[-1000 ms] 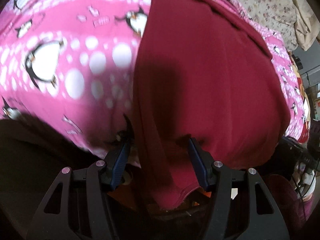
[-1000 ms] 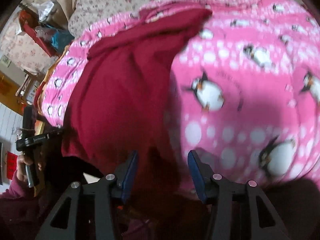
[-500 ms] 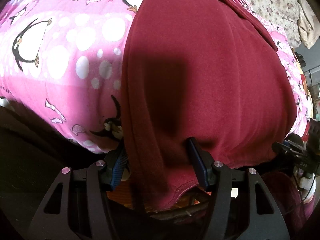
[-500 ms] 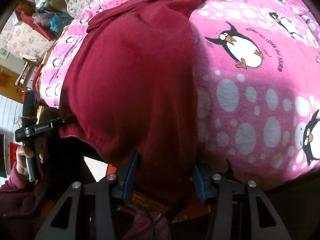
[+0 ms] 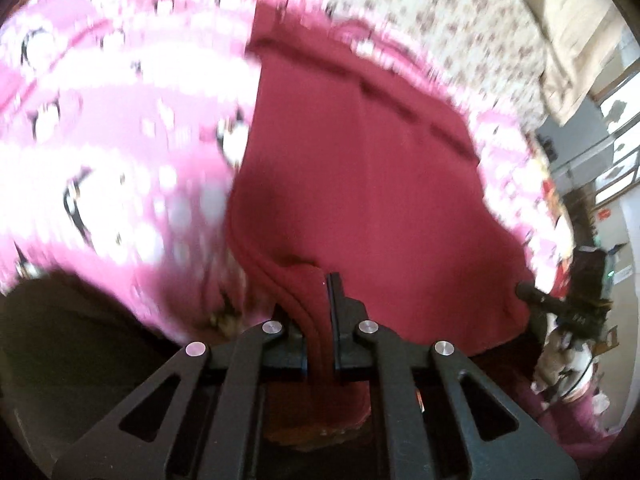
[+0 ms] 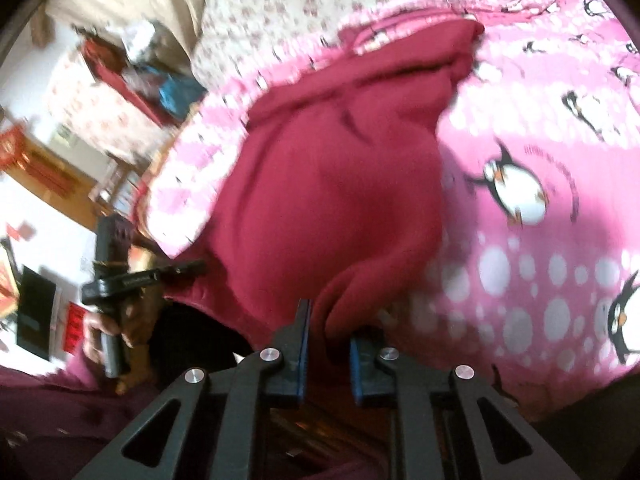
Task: Fold small clothes
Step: 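Grasp the hem with both grippers and fold it toward the collar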
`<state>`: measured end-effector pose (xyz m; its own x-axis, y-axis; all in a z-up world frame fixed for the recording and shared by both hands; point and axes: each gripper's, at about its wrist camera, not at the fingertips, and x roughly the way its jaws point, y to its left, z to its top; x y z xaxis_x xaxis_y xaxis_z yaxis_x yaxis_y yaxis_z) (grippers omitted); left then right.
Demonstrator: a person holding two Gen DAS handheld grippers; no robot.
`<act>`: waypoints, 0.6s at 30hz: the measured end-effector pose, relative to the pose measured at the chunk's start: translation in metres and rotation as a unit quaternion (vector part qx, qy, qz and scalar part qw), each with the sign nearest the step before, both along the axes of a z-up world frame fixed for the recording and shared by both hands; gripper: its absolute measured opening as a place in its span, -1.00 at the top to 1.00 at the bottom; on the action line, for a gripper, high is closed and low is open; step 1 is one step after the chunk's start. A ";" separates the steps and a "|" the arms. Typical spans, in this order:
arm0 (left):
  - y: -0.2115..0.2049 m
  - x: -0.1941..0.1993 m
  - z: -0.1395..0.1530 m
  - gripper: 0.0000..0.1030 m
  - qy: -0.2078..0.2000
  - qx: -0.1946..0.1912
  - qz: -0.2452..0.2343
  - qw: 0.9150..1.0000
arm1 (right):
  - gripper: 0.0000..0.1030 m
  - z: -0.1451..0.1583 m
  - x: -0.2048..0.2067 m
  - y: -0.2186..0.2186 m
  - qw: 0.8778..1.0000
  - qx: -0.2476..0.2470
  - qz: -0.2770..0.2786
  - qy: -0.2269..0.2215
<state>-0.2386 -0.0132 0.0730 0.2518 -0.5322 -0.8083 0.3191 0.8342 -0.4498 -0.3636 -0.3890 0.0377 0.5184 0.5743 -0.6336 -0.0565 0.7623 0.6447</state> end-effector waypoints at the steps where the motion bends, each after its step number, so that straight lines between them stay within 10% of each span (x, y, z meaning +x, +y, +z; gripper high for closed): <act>1: 0.001 0.004 0.006 0.87 -0.008 -0.006 0.005 1.000 | 0.71 0.006 0.004 -0.004 1.000 0.018 -0.003 -0.011; 18: -0.041 0.110 0.069 0.87 -0.144 0.021 0.045 0.988 | 0.71 0.080 0.093 -0.044 0.987 -0.058 -0.088 -0.124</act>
<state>-0.1291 -0.0539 0.1419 0.5197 -0.4649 -0.7168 0.3520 0.8810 -0.3161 -0.2707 -0.4328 0.1175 0.7510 0.3921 -0.5313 -0.0616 0.8428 0.5348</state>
